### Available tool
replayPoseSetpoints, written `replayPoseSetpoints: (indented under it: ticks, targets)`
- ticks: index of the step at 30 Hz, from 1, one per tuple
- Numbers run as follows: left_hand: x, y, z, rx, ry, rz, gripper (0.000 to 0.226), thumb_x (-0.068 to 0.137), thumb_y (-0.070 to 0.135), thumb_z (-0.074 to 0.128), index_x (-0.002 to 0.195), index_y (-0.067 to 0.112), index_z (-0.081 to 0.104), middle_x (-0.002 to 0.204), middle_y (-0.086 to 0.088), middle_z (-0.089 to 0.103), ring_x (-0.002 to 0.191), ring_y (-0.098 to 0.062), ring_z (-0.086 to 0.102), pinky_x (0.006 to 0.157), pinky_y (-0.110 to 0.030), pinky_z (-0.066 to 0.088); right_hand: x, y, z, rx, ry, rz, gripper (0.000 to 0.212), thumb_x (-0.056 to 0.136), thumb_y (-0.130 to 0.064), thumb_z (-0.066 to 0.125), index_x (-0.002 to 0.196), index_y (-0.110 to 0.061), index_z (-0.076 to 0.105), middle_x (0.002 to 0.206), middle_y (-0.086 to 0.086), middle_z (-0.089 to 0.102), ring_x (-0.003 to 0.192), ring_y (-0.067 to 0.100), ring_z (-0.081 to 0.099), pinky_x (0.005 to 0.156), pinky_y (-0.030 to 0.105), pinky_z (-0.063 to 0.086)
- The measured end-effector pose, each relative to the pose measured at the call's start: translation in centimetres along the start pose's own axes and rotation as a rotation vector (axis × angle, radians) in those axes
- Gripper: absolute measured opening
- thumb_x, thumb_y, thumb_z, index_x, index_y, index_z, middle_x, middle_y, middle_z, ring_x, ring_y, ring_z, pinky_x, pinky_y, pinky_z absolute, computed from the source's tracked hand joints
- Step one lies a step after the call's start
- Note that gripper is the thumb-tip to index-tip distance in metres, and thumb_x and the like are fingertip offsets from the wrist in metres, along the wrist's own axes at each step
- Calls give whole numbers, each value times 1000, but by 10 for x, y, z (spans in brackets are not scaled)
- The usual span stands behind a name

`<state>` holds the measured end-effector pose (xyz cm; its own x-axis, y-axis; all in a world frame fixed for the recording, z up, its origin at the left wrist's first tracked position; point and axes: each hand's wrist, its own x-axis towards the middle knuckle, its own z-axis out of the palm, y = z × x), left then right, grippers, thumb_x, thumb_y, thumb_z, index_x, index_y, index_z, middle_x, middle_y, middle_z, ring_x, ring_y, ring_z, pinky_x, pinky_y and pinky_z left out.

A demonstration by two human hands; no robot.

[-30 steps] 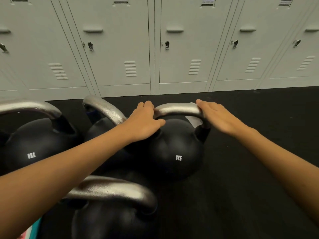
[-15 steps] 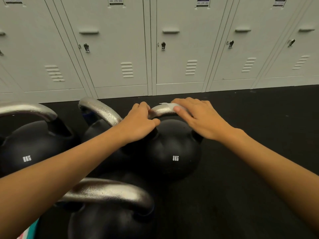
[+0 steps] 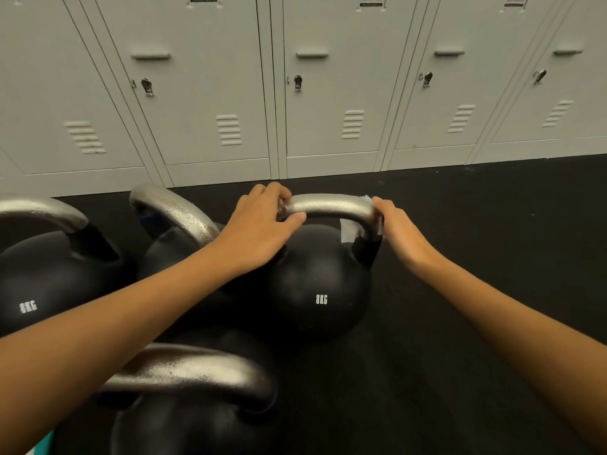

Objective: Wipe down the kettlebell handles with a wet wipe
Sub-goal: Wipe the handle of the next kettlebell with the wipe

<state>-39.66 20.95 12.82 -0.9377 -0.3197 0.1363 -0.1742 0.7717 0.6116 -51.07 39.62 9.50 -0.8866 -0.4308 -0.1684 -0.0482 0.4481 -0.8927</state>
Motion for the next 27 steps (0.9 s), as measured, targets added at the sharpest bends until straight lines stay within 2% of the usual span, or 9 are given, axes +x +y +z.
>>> replayPoseSetpoints:
  ticks: [2, 3, 5, 7, 10, 14, 18, 22, 27]
  targets:
    - [-1, -1, 1, 5, 1, 12, 33, 91, 37, 59, 119, 22, 52, 114, 1, 49, 110, -21, 48, 94, -31, 39, 2, -4, 1, 31, 5, -25, 47, 105, -40, 25, 131, -13, 55, 119, 12, 56, 103, 21, 51, 82, 25, 35]
    - [-1, -1, 1, 10, 6, 17, 32, 91, 37, 59, 118, 22, 52, 114, 2, 48, 109, -21, 47, 93, -31, 39, 2, -3, 1, 67, 15, -34, 46, 105, -39, 26, 127, -14, 58, 112, 11, 57, 103, 21, 52, 81, 25, 35]
    - [0, 0, 2, 17, 14, 26, 31, 91, 36, 58, 117, 22, 51, 114, 2, 48, 110, -20, 47, 92, -30, 38, 1, 8, 4, 171, 36, -20, 37, 106, -36, 27, 119, -26, 60, 101, -3, 56, 105, 13, 51, 93, 25, 30]
    - [0, -1, 1, 25, 15, 30, 31, 92, 36, 57, 118, 22, 51, 115, 3, 47, 110, -20, 46, 92, -30, 37, -3, 22, 9, 258, 45, 11, 34, 106, -35, 26, 104, -34, 60, 101, -13, 54, 116, 11, 46, 105, 28, 26]
    - [0, -1, 1, 37, 2, 38, 33, 92, 38, 56, 120, 22, 50, 116, 2, 47, 111, -20, 46, 94, -34, 40, -5, 37, 15, 292, 56, 47, 38, 106, -31, 24, 91, -31, 59, 104, -11, 56, 119, 11, 45, 117, 38, 24]
    - [-1, -2, 0, 51, -3, 49, 35, 93, 38, 55, 123, 22, 49, 116, 4, 45, 112, -18, 44, 93, -30, 36, 1, 32, 13, 293, 62, 41, 36, 106, -30, 26, 95, -31, 60, 111, -4, 59, 122, 16, 47, 118, 43, 25]
    - [1, -4, 1, 56, 4, 56, 32, 93, 37, 54, 120, 21, 49, 114, 6, 44, 112, -19, 44, 91, -28, 35, 8, 24, 9, 408, -10, -37, 39, 105, -33, 31, 91, -28, 68, 83, -16, 67, 101, 9, 55, 113, 39, 29]
    - [1, -2, 2, 57, 4, 53, 31, 93, 36, 54, 120, 20, 50, 115, 5, 44, 111, -18, 43, 89, -28, 33, 2, 45, 12, 446, -30, -14, 38, 105, -31, 30, 105, -24, 68, 109, -4, 66, 117, 13, 54, 117, 42, 28]
    - [-1, -4, -1, 38, -29, 50, 33, 93, 37, 54, 123, 22, 49, 117, 4, 45, 112, -18, 44, 92, -28, 34, -13, 59, 19, 544, 13, 29, 35, 105, -29, 35, 116, -22, 68, 121, -3, 67, 122, 10, 54, 117, 40, 30]
